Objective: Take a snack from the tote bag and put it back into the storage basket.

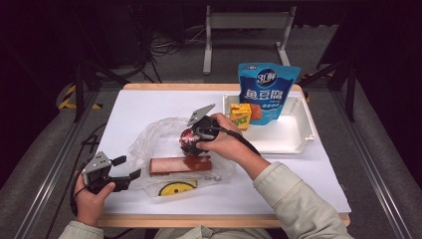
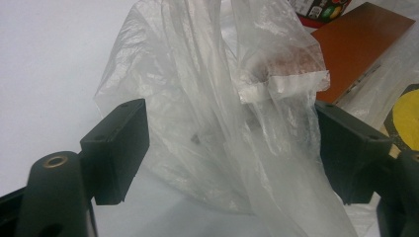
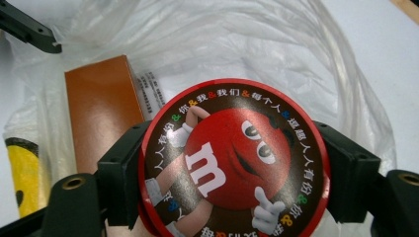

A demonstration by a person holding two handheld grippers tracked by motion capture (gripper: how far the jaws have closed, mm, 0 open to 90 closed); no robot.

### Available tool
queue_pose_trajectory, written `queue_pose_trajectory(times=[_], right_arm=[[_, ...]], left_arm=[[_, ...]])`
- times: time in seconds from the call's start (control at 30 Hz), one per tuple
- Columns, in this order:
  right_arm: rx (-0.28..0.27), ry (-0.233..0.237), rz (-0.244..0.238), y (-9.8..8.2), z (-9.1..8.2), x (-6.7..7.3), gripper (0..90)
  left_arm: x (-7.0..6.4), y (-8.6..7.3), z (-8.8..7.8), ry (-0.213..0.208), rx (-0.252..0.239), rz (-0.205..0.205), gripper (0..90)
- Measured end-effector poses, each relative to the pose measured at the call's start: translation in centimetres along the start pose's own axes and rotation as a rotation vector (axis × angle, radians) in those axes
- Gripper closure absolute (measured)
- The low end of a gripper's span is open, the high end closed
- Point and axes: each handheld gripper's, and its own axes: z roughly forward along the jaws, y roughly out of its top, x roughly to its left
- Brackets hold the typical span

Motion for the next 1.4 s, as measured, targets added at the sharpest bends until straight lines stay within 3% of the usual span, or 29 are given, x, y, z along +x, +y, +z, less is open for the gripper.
queue_pose_trajectory(times=[0.6, 1.4], right_arm=[[-0.077, -0.007, -0.006, 1.6, -3.6, 0.4, 26.1], [-0.09, -0.074, 0.027, -0.1, -9.0, -1.9, 26.1]], left_arm=[[0.0, 0.0, 0.0, 0.001, 0.001, 0.0, 20.9], [0.0, 0.0, -0.1, -0.007, -0.013, 0.005, 19.3]])
